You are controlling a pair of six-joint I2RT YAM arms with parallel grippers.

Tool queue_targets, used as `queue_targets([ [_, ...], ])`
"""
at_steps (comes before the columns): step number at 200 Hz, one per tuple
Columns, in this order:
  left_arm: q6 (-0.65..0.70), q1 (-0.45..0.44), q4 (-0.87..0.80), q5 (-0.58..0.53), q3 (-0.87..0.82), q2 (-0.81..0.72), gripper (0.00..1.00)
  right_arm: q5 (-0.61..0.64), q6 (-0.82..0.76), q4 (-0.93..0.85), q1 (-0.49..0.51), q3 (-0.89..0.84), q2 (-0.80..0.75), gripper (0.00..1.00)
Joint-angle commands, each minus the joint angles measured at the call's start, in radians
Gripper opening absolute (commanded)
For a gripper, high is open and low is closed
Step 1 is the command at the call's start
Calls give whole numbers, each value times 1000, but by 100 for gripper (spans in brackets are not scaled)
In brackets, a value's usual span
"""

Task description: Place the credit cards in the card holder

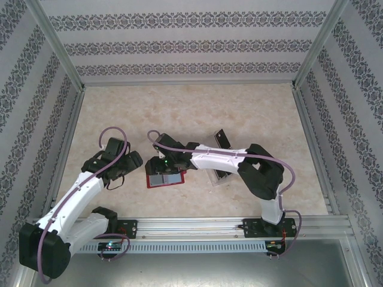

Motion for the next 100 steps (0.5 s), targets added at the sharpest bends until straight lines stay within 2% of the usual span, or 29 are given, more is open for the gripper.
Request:
queue_targets([
  [1,29,10,2,32,-11,15,84,63,-36,-50,-33,-69,-135,54],
  [19,38,10,17,61,-21,38,84,105,-54,-90,-78,-151,-251,52],
  [52,41,-7,55,106,-49,89,83,234,-142,-271,-178,-256,-428,50],
  [100,12,-86,124,98,-97,179,83,305,-248,-439,-291,-348,-545,46],
])
